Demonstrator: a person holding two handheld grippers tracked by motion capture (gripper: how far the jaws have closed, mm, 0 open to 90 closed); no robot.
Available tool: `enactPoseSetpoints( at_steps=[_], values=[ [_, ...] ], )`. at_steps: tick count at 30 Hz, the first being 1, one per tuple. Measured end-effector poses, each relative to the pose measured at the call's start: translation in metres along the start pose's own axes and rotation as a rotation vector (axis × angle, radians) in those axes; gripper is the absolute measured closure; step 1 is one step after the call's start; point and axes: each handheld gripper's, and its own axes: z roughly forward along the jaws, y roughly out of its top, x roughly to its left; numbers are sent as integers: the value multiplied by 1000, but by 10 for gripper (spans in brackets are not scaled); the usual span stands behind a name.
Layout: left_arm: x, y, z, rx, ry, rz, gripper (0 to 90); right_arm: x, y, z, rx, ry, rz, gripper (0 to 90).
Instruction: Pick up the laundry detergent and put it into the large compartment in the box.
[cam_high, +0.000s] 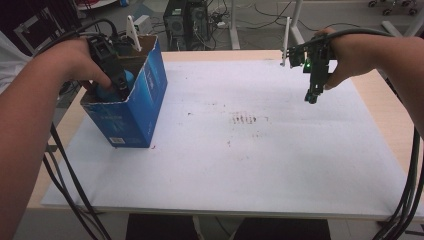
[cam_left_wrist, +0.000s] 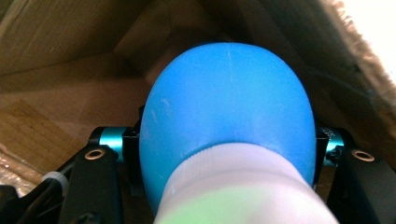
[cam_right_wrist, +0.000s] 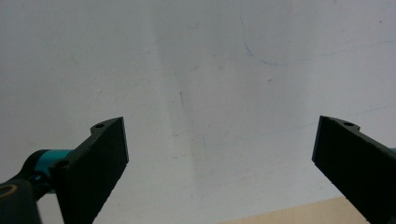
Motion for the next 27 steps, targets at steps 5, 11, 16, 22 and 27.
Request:
enactPoseSetpoints(
  at_steps=[5,11,16,22,27],
  values=[
    [0,0,-4,-17,1,-8,356,0,-3,-2,1,-3,6,26],
    [-1,-1,-8,-27,7,-25,323,1,-5,-4,2,-5,10,26],
    [-4,-1,-14,-16,19,-12,323,2,-4,-4,1,-6,6,26],
    [-8,-1,-26,-33,32,-10,310,3,-4,-6,-7,-10,6,26],
    [-11,-2,-39,-42,53,-8,283,4,-6,-6,-5,-11,8,26]
  ],
)
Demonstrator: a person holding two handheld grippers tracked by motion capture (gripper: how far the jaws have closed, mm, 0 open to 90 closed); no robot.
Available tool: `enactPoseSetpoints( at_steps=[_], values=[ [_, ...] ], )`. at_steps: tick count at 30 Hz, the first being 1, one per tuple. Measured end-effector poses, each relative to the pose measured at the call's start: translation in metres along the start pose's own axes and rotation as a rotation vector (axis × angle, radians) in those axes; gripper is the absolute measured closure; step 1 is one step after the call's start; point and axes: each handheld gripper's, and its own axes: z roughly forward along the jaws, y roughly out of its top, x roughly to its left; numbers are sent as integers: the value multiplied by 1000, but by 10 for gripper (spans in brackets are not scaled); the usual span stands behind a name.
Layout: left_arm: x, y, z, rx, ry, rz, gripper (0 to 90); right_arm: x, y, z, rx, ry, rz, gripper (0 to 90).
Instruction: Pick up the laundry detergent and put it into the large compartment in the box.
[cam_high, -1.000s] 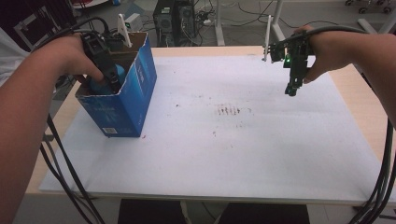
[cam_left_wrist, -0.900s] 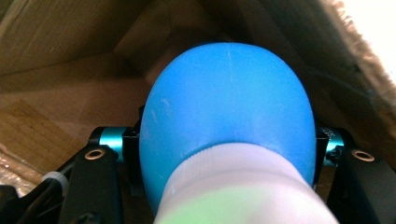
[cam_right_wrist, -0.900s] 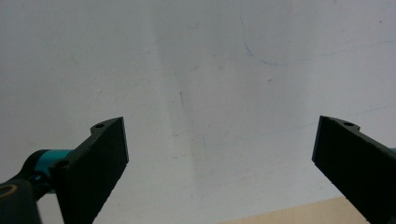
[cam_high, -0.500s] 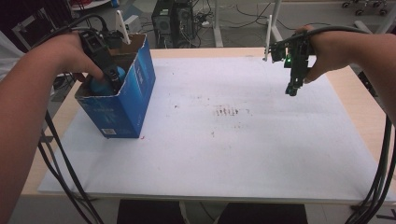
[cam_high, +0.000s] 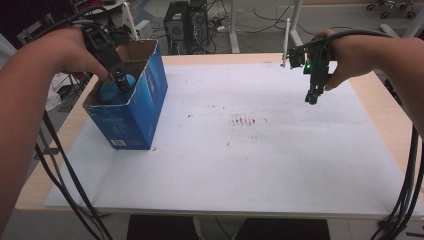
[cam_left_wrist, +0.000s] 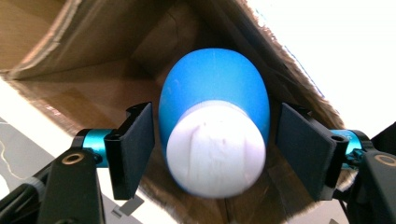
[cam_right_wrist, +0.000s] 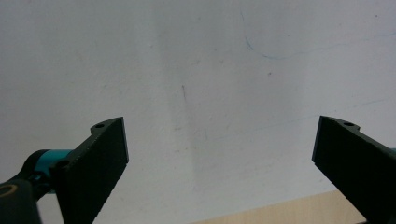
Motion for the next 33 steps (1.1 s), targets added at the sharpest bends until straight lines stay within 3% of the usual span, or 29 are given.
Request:
enactPoseSetpoints(
  at_steps=[10,16,25,27,33],
  values=[
    [-4,-2,-26,-21,43,14,230,0,-2,-2,-3,-3,3,26],
    [-12,1,-42,-33,50,45,204,1,-3,-3,-6,-1,2,26],
    [-34,10,-54,-21,63,111,157,2,-5,-4,-5,2,5,26],
    [-45,16,-56,-35,64,172,156,1,-4,-4,-3,1,4,25],
    [-61,27,-50,-29,45,238,122,2,-2,-4,-10,1,1,26]
  ],
)
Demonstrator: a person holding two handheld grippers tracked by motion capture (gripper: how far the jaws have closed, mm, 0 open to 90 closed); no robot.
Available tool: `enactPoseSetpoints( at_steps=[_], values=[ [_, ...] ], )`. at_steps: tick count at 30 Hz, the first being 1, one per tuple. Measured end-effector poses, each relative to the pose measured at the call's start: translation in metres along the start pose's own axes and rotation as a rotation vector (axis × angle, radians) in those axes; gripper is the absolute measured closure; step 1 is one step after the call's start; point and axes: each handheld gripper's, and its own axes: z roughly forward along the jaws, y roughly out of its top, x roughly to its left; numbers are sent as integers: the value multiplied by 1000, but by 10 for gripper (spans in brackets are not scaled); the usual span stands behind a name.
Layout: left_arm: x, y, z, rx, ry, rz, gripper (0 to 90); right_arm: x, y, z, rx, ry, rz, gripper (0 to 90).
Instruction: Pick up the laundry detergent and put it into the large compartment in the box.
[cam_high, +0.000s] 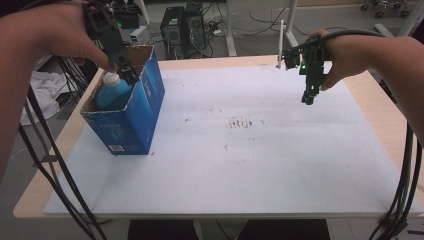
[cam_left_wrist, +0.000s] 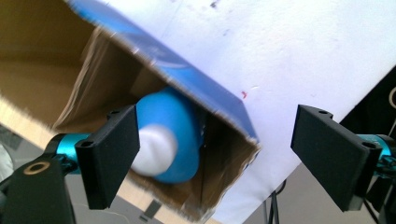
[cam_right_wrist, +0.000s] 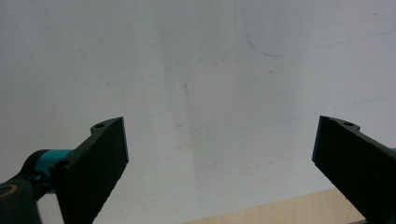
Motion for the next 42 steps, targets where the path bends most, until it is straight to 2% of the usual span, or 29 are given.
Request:
enactPoseSetpoints(
  at_steps=[1,4,7,16,18,20,21,24,25,29,34,42],
  values=[
    [-5,6,2,10,-9,31,122,0,1,0,0,-1,-3,26],
    [-13,13,5,6,-24,64,116,1,2,1,1,2,-10,25],
    [-22,21,8,5,-30,126,97,3,3,1,6,2,-13,25],
    [-44,42,22,11,-47,233,39,4,4,-1,-7,1,-24,25],
    [-48,47,27,23,-45,248,39,5,5,-1,-5,0,-27,26],
    [-51,49,32,57,-69,252,39,6,7,-1,-7,-3,-26,25],
    [-53,51,34,65,-62,267,39,7,8,-1,-1,1,-35,25],
    [-55,55,37,60,-69,281,39,8,9,-1,3,-1,-39,25],
    [-58,57,39,55,-84,292,39,9,10,-1,0,-1,-40,25],
    [-63,62,45,61,-96,330,39,13,13,-3,7,-2,-56,25],
    [-67,70,50,63,-113,369,39,17,13,-4,10,0,-49,25],
    [-68,83,59,55,-136,393,39,21,8,-8,12,3,-56,25]
  ],
)
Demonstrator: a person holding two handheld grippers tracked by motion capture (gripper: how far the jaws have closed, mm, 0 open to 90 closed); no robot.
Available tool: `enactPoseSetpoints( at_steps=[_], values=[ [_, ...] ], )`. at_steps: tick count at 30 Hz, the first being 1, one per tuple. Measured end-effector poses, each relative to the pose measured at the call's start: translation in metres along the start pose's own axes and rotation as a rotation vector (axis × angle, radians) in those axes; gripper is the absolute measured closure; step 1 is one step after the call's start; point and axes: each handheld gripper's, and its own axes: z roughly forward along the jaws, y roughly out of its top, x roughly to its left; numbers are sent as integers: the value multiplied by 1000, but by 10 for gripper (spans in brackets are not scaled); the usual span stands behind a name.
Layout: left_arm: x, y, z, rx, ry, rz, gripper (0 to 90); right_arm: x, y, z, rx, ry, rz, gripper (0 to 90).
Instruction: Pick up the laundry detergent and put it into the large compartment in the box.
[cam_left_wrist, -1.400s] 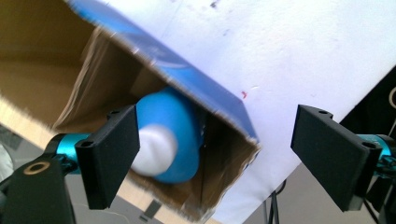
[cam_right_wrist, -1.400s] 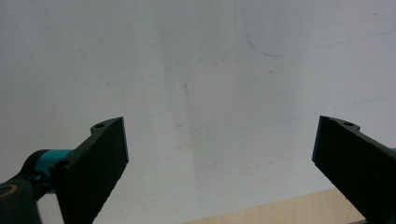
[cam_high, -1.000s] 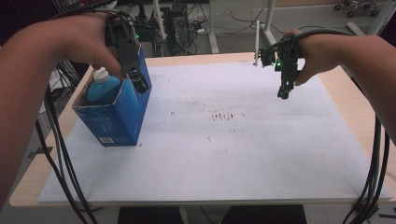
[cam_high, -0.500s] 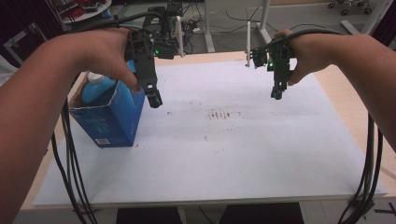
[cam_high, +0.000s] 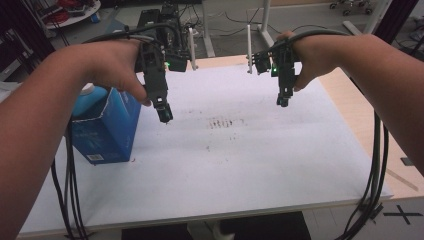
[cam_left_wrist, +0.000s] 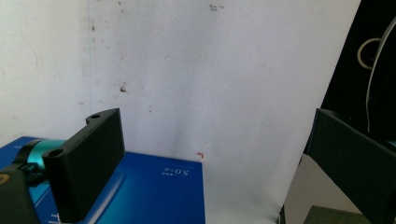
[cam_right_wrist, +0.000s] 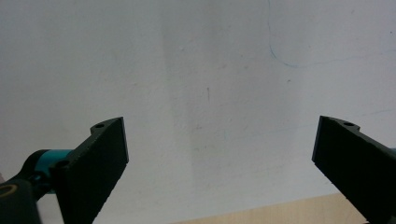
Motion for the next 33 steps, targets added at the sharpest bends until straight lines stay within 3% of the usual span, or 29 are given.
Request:
enactPoseSetpoints(
  at_steps=[11,20,33],
  values=[
    [3,9,8,5,-42,37,39,-1,-3,-2,-9,1,5,25],
    [8,6,8,1,-50,16,40,0,-1,-2,-12,-1,-12,26],
    [9,3,7,4,-59,17,39,0,1,0,-6,-2,-21,25]
  ],
)
